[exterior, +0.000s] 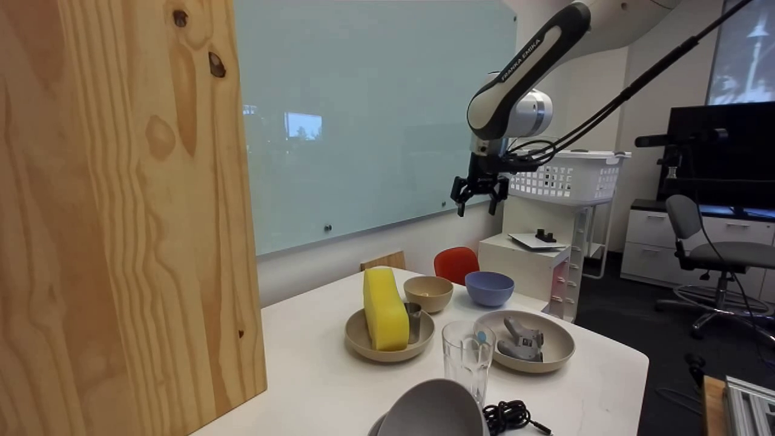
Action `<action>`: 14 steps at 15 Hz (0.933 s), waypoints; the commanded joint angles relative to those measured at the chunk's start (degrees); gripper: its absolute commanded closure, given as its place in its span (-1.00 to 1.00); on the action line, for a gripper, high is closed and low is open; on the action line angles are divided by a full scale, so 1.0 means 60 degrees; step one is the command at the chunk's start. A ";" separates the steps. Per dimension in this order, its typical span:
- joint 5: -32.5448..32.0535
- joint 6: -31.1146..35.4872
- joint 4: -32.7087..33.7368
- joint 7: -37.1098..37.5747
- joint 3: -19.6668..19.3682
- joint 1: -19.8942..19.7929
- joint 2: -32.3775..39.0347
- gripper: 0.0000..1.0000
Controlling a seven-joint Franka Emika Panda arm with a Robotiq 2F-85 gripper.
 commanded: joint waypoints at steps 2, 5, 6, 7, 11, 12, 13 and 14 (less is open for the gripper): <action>0.0295 0.1163 0.0166 -0.0155 0.0001 -0.0057 0.0881 -1.00; 0.0686 0.1659 0.0645 -0.0365 0.0061 -0.0191 0.1629 -1.00; 0.0806 0.1782 0.0813 -0.0459 0.0101 -0.0231 0.1861 -1.00; 0.0966 0.1825 0.1037 -0.0611 0.0167 -0.0301 0.2126 -1.00; 0.1893 0.1444 0.1828 -0.1141 0.0444 -0.0787 0.2942 -1.00; 0.1910 0.1251 0.1985 -0.1069 0.0353 -0.0832 0.3102 -1.00; 0.1838 0.1083 0.2092 -0.0965 0.0222 -0.0865 0.3216 -1.00; 0.1855 0.0918 0.2212 -0.0990 0.0194 -0.0967 0.3306 -1.00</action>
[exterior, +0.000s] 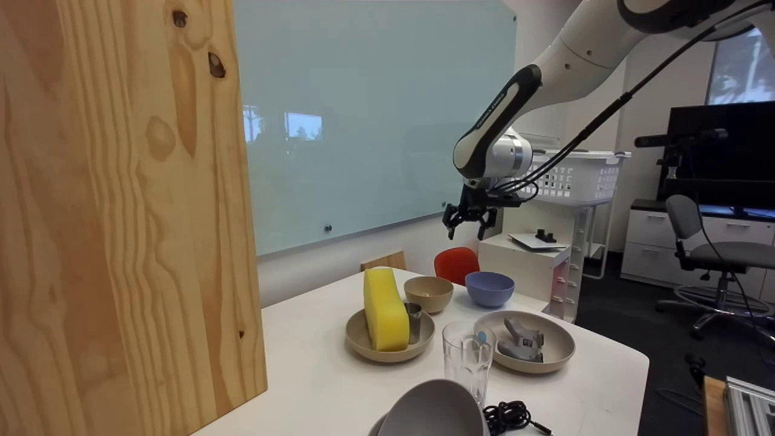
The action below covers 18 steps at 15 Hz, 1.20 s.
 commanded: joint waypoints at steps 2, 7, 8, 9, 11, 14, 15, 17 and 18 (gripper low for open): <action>0.0258 -0.0760 0.0851 -0.0202 -0.0082 -0.0499 0.0687 -1.00; 0.0446 -0.0683 0.0561 -0.0495 0.0023 -0.0800 0.0469 -1.00; 0.0477 -0.0700 0.0527 -0.0478 0.0017 -0.0805 0.0511 -1.00; 0.0514 -0.0670 0.0496 -0.0502 0.0026 -0.0799 0.0541 -1.00; 0.0580 -0.0646 0.0473 -0.0523 0.0065 -0.0810 0.0637 -1.00; 0.0786 -0.0615 0.0391 -0.0871 0.0257 -0.0947 0.0786 -1.00; 0.0833 -0.0573 0.0379 -0.0926 0.0253 -0.0964 0.0887 -1.00; 0.0865 -0.0582 0.0452 -0.0955 0.0237 -0.1009 0.1114 -1.00; 0.0894 -0.0584 0.0549 -0.1026 0.0273 -0.1062 0.1252 -1.00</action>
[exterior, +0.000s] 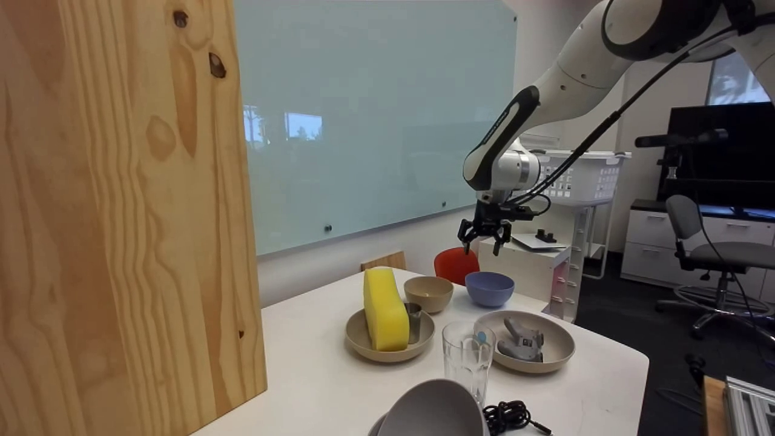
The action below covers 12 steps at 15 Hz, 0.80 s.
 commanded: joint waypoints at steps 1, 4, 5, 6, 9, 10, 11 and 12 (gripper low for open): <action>0.0336 0.0024 0.0216 -0.0595 0.0238 -0.0354 0.0549 -1.00; 0.0415 -0.0065 0.0527 -0.0855 0.0340 -0.0595 0.0911 -1.00; 0.0450 -0.0073 0.0590 -0.0921 0.0388 -0.0678 0.0996 -1.00; 0.0442 -0.0086 0.0637 -0.0971 0.0391 -0.0726 0.1058 -1.00; 0.0466 -0.0072 0.0896 -0.1191 0.0427 -0.0901 0.1345 -1.00; 0.0449 -0.0024 0.0982 -0.1240 0.0447 -0.0942 0.1444 -1.00; 0.0454 -0.0015 0.1125 -0.1266 0.0499 -0.0954 0.1571 -1.00; 0.0412 -0.0072 0.1302 -0.1289 0.0553 -0.0922 0.1691 -1.00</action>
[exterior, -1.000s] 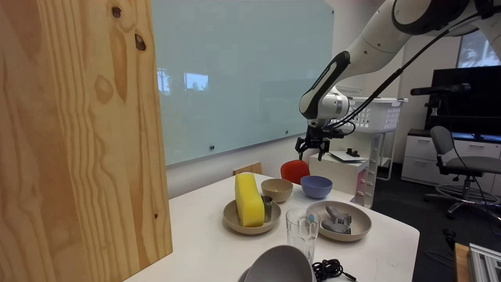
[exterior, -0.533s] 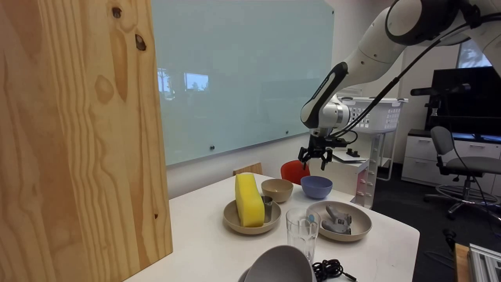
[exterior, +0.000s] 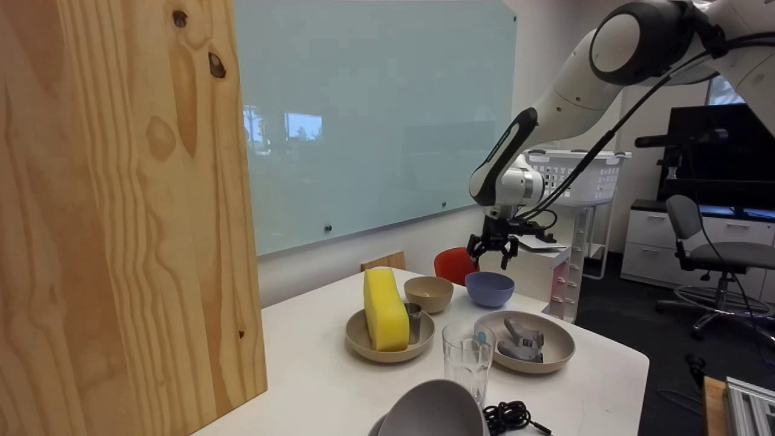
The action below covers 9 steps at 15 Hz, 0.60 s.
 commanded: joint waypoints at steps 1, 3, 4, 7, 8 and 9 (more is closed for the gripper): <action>0.0195 -0.0128 0.0911 -0.0495 0.0314 -0.0158 0.0799 -1.00; 0.0159 -0.0209 0.1248 -0.0583 0.0449 -0.0117 0.1039 -1.00; 0.0150 -0.0274 0.1417 -0.0720 0.0568 -0.0133 0.1155 -1.00; -0.0022 -0.0701 0.1896 -0.1199 0.0779 -0.0117 0.1486 -1.00; 0.0005 -0.0855 0.2046 -0.1285 0.0826 -0.0131 0.1595 -1.00; 0.0004 -0.0957 0.2150 -0.1360 0.0843 -0.0125 0.1672 -0.97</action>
